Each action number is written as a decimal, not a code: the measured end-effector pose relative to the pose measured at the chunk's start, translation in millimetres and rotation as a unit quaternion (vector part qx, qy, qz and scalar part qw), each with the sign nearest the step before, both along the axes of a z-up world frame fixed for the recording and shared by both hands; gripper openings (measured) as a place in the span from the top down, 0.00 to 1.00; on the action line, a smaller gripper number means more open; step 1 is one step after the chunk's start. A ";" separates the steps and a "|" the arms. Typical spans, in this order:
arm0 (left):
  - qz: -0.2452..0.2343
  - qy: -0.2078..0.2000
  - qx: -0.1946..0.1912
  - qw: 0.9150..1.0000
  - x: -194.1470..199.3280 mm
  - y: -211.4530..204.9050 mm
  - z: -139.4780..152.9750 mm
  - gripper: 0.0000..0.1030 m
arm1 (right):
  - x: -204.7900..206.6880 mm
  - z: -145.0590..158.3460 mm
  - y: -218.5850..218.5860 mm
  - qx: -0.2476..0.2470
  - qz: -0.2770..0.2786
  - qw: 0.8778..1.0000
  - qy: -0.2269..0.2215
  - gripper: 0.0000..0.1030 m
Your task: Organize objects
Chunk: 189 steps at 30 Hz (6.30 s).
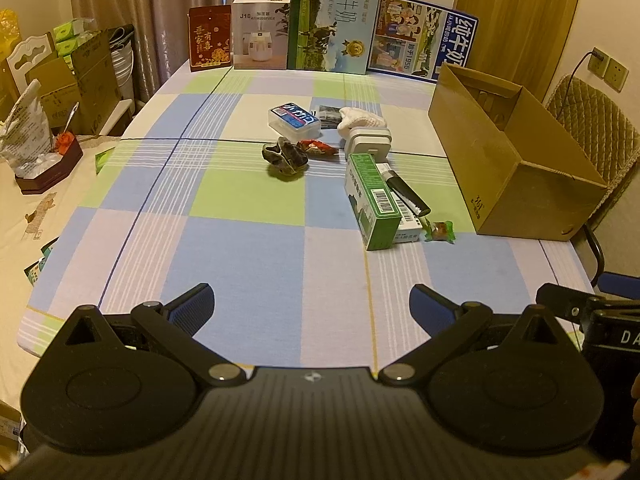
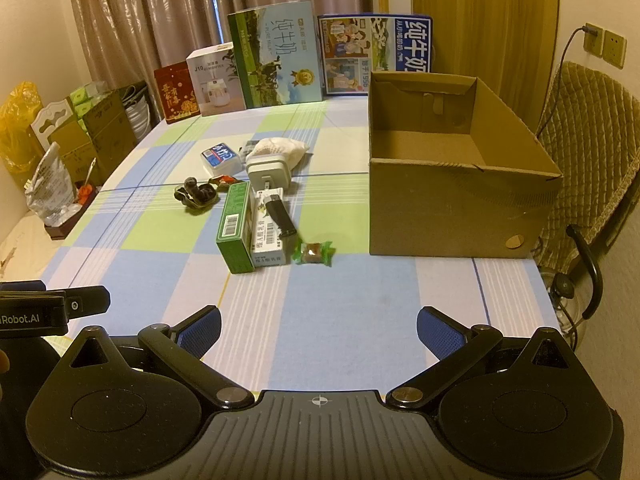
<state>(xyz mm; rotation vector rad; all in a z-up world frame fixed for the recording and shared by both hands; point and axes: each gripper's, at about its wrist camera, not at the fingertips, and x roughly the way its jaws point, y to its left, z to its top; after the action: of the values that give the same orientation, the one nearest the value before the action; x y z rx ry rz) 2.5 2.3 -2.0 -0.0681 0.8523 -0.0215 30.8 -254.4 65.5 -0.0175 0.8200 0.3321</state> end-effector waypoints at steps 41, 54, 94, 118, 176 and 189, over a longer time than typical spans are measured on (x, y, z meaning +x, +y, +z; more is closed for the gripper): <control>-0.014 0.021 -0.049 0.998 82.5 -10.4 -43.5 0.01 | 60.4 -56.2 6.7 0.008 0.027 1.000 0.009 0.18; -0.071 0.016 -0.061 0.996 160.9 -45.5 -81.1 0.29 | 112.3 -89.7 17.9 0.012 0.036 0.999 0.015 0.26; -0.133 0.033 0.048 0.989 189.5 -37.2 -97.1 0.76 | 139.5 -112.5 62.2 -0.038 0.005 0.999 -0.004 0.77; -0.157 -0.045 0.003 0.987 145.5 -81.3 20.8 0.76 | 102.5 27.3 3.1 -0.009 -0.019 0.994 -0.111 0.77; -0.019 -0.071 -0.022 0.997 109.0 12.7 55.0 0.12 | 94.5 73.5 -32.5 0.113 -0.012 0.988 -0.105 0.18; 0.013 -0.061 -0.006 0.998 88.4 55.6 34.0 0.01 | 77.5 26.5 29.1 0.074 0.043 0.994 -0.063 0.15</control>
<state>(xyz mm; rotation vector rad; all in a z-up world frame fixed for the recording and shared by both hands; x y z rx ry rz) 90.9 57.9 31.9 -0.0875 0.7303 -0.0064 108.2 -225.4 92.0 0.0650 0.6699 0.4675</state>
